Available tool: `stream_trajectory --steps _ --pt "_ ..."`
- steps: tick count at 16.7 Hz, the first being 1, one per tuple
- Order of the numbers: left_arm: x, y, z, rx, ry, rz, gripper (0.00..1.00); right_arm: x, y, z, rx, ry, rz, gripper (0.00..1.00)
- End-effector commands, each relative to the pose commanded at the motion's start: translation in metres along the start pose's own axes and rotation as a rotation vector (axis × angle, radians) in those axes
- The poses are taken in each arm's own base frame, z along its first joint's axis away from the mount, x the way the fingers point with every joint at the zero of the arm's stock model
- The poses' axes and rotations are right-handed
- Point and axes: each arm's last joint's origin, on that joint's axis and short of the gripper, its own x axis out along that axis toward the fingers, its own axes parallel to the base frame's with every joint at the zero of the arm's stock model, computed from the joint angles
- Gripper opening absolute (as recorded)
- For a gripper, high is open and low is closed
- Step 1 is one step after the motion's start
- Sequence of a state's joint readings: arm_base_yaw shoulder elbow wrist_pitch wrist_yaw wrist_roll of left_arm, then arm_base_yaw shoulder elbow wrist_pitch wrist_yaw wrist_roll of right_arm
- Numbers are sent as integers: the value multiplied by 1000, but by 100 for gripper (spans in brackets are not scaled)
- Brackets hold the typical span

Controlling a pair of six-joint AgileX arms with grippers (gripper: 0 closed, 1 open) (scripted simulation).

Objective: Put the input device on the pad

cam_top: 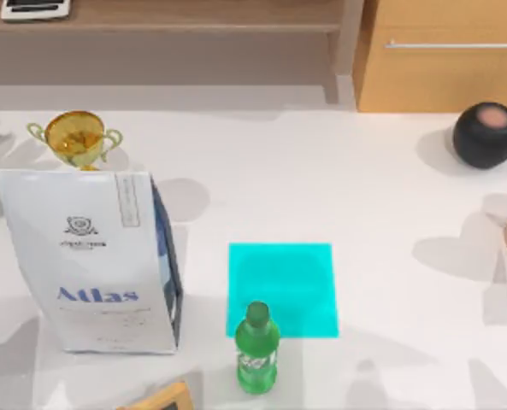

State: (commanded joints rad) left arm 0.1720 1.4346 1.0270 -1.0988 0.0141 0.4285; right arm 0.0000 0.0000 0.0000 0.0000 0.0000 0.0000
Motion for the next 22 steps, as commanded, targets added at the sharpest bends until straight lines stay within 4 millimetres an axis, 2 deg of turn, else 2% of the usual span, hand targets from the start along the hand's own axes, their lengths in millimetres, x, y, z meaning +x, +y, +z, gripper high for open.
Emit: stream_trajectory --steps 3,7,10,12,14,17,20,22 --pt "-20 3 16 163 -87 35 0 0 0 0 0 0 0 100" --pt "-57 2 48 504 -224 112 0 0 0 0 0 0 0 100" --pt "-83 -11 76 829 -311 186 0 0 0 0 0 0 0 100" --pt "-95 -26 97 1067 -351 234 0 0 0 0 0 0 0 100" --pt "-101 -48 118 1319 -374 271 0 0 0 0 0 0 0 100" --pt "-95 -96 149 1707 -374 290 0 0 0 0 0 0 0 100" --pt "-73 -157 170 2081 -342 259 0 0 0 0 0 0 0 100" --pt "-52 -200 175 2308 -302 209 0 0 0 0 0 0 0 100"
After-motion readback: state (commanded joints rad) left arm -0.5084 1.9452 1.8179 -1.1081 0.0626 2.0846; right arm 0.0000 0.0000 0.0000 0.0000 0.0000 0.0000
